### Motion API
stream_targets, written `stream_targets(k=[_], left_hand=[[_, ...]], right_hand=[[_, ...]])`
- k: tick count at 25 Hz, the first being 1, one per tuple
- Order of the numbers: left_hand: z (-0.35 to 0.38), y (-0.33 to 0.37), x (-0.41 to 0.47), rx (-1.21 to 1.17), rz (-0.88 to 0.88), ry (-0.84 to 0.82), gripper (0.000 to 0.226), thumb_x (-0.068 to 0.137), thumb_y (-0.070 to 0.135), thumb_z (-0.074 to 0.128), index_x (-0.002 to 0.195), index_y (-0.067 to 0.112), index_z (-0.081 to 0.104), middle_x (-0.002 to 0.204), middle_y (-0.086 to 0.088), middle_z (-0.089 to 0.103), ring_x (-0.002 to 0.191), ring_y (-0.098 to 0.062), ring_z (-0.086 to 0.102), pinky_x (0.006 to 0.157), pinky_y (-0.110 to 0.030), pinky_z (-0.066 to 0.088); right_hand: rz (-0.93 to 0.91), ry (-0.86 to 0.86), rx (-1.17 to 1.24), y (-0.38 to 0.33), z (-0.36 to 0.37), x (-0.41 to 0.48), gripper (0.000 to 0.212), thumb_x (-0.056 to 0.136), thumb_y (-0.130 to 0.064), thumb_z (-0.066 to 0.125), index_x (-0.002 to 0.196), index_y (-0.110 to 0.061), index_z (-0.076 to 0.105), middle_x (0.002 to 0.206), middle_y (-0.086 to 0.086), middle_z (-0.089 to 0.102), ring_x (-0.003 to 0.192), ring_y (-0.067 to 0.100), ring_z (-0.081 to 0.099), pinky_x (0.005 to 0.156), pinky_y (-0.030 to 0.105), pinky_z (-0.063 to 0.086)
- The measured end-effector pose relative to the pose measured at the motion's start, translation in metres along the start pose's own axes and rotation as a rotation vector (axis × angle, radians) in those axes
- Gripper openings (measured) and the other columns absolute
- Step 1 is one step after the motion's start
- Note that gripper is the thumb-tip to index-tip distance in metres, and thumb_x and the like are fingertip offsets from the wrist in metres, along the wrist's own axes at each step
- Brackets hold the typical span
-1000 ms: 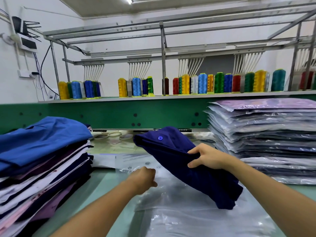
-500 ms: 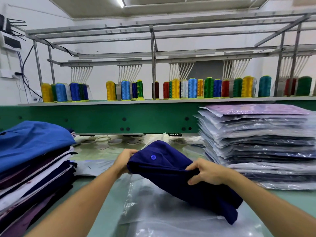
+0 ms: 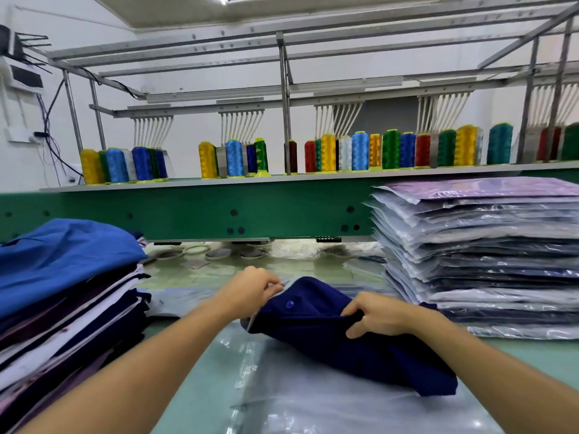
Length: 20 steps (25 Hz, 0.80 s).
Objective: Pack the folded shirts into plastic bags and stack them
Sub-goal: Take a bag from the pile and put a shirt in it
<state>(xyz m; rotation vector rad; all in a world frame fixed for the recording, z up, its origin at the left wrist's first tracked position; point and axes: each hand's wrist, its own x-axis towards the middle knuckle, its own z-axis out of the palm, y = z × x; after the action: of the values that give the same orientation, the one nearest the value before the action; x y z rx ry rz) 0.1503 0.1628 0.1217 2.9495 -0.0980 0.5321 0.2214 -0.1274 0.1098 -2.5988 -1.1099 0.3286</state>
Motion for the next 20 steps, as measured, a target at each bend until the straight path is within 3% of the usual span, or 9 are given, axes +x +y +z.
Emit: stream_targets(k=[4, 8, 11, 13, 16, 18, 20], left_hand=[[-0.005, 0.047, 0.008, 0.120, 0.048, 0.058, 0.026, 0.104, 0.040, 0.047, 0.108, 0.032, 0.071, 0.100, -0.003, 0.073, 0.092, -0.030, 0.066, 0.074, -0.038, 0.051], [-0.025, 0.095, 0.020, 0.151, 0.163, 0.142, 0.028, 0.104, 0.037, 0.045, 0.107, 0.027, 0.071, 0.101, -0.001, 0.073, 0.096, -0.029, 0.064, 0.068, -0.033, 0.044], [-0.034, 0.119, 0.018, 0.091, 0.234, 0.216, 0.026, 0.103, 0.030, 0.047, 0.108, 0.024, 0.072, 0.103, -0.002, 0.073, 0.097, -0.029, 0.064, 0.074, -0.037, 0.052], [-0.039, 0.121, 0.009, -0.029, 0.301, 0.257, 0.026, 0.102, 0.026, 0.049, 0.116, 0.026, 0.072, 0.109, -0.001, 0.074, 0.100, -0.027, 0.065, 0.081, -0.039, 0.053], [-0.039, 0.124, -0.013, -0.170, 0.412, 0.241, 0.033, 0.100, 0.022, 0.052, 0.129, 0.027, 0.066, 0.122, 0.000, 0.071, 0.110, -0.022, 0.063, 0.094, -0.039, 0.049], [-0.034, 0.118, -0.025, -0.076, 0.285, 0.349, 0.046, 0.089, 0.025, 0.056, 0.135, 0.032, 0.058, 0.129, 0.001, 0.061, 0.118, -0.023, 0.056, 0.097, -0.044, 0.045], [-0.031, 0.099, -0.034, -0.076, -0.061, 0.388, 0.065, 0.080, 0.021, 0.057, 0.141, 0.038, 0.046, 0.145, -0.004, 0.040, 0.130, -0.028, 0.042, 0.101, -0.051, 0.043]], right_hand=[[0.034, 0.136, -0.165, -0.019, -0.003, 0.011, 0.039, 0.080, -0.043, 0.073, 0.119, -0.043, 0.068, 0.113, -0.017, 0.067, 0.111, 0.014, 0.057, 0.084, 0.034, 0.041], [0.023, 0.220, -0.089, -0.042, -0.015, 0.018, 0.019, 0.077, -0.037, 0.077, 0.095, -0.032, 0.070, 0.093, -0.009, 0.068, 0.097, 0.021, 0.061, 0.083, 0.038, 0.050], [-0.005, 0.305, 0.081, -0.056, -0.019, 0.017, 0.029, 0.078, -0.022, 0.079, 0.104, -0.019, 0.068, 0.103, 0.002, 0.071, 0.098, 0.024, 0.064, 0.088, 0.041, 0.052], [-0.054, 0.354, 0.150, -0.062, -0.020, 0.015, 0.021, 0.082, -0.007, 0.072, 0.102, -0.008, 0.067, 0.104, 0.012, 0.070, 0.100, 0.029, 0.064, 0.090, 0.044, 0.052], [-0.012, 0.375, 0.221, -0.067, -0.020, 0.014, 0.022, 0.097, 0.002, 0.053, 0.115, 0.007, 0.065, 0.121, 0.023, 0.065, 0.111, 0.030, 0.060, 0.093, 0.030, 0.044], [0.050, 0.384, 0.332, -0.067, -0.018, 0.014, 0.023, 0.096, 0.000, 0.055, 0.114, 0.003, 0.069, 0.125, 0.018, 0.067, 0.105, 0.019, 0.059, 0.091, 0.025, 0.042], [0.179, 0.413, 0.484, -0.070, -0.015, 0.014, 0.024, 0.087, -0.009, 0.068, 0.109, 0.000, 0.072, 0.115, 0.017, 0.073, 0.093, 0.019, 0.063, 0.096, 0.034, 0.047]])
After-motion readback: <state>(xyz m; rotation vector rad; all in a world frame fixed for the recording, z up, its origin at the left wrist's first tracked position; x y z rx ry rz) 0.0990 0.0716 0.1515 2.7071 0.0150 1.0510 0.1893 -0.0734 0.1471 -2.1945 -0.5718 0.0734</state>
